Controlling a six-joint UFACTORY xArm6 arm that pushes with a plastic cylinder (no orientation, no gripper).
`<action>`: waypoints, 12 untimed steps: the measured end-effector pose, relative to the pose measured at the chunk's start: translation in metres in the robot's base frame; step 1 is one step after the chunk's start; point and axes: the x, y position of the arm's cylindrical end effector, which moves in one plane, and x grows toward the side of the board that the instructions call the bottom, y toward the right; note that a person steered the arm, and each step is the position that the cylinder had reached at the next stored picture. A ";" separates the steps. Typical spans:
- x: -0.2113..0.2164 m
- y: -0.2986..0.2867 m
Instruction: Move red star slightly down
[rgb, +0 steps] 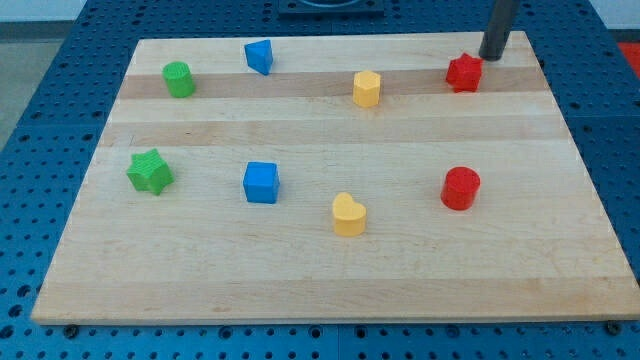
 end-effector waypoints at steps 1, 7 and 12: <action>-0.003 -0.011; 0.028 -0.081; -0.010 -0.071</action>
